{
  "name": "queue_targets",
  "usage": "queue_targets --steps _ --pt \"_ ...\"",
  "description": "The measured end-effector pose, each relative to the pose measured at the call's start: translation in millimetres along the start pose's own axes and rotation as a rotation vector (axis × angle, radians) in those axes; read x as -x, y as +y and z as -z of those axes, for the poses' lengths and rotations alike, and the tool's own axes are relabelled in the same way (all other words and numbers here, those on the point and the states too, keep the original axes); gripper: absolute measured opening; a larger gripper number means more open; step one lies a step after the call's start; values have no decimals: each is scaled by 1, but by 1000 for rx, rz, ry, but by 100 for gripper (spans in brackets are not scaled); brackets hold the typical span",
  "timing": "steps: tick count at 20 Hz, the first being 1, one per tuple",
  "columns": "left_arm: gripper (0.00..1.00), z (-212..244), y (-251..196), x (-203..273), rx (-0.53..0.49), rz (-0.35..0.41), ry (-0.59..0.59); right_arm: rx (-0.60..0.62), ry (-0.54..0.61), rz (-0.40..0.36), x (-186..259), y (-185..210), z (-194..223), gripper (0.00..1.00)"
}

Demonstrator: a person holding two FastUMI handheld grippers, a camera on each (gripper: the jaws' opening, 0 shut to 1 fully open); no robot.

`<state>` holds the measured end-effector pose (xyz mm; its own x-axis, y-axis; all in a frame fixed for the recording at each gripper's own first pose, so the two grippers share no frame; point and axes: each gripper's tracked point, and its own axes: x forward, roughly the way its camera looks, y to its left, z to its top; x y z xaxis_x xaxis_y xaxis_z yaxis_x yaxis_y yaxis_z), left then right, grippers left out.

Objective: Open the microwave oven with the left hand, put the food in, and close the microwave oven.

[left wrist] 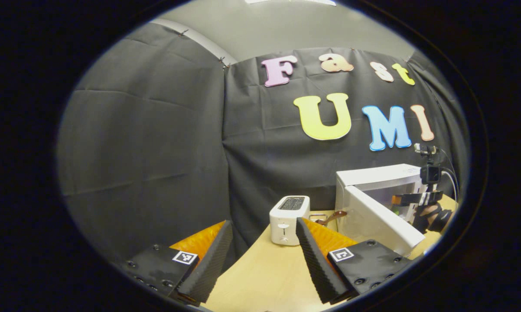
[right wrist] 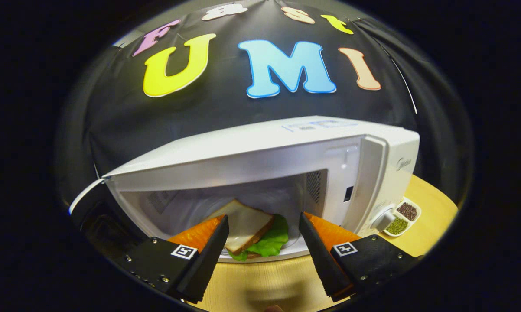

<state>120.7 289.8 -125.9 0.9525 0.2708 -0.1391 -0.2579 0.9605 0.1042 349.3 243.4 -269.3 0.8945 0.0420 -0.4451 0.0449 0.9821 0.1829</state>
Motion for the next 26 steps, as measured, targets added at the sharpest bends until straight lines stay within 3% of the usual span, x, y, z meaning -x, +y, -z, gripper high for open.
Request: queue_targets --steps 1,2,3,8,9,12,13,16,18,22,26 --pt "94 2 -4 1 5 5 1 9 -16 -18 14 0 -7 98" --pt "90 4 -8 3 11 10 2 26 -32 -27 27 -3 -13 98" --pt "95 4 -10 4 15 13 4 43 -49 -35 40 -7 -19 98" --pt "90 10 -28 8 13 36 5 98 -109 -88 108 -21 -36 98" --pt "94 11 -31 7 14 38 5 114 -123 -94 119 -24 -40 98" --pt "94 19 -43 8 21 61 15 137 -154 -107 149 -33 -52 98" --pt "90 22 -46 8 20 68 20 139 -169 -109 160 -37 -58 98" --pt "99 39 -51 7 10 68 45 151 -214 -107 190 -47 -72 98" --pt "91 50 -52 9 6 66 66 149 -231 -127 206 -49 -78 98" --pt "94 70 -58 17 20 73 114 180 -252 -129 233 -67 -89 98" --pt "60 76 -76 27 42 112 126 169 -270 -133 258 -84 -100 98"
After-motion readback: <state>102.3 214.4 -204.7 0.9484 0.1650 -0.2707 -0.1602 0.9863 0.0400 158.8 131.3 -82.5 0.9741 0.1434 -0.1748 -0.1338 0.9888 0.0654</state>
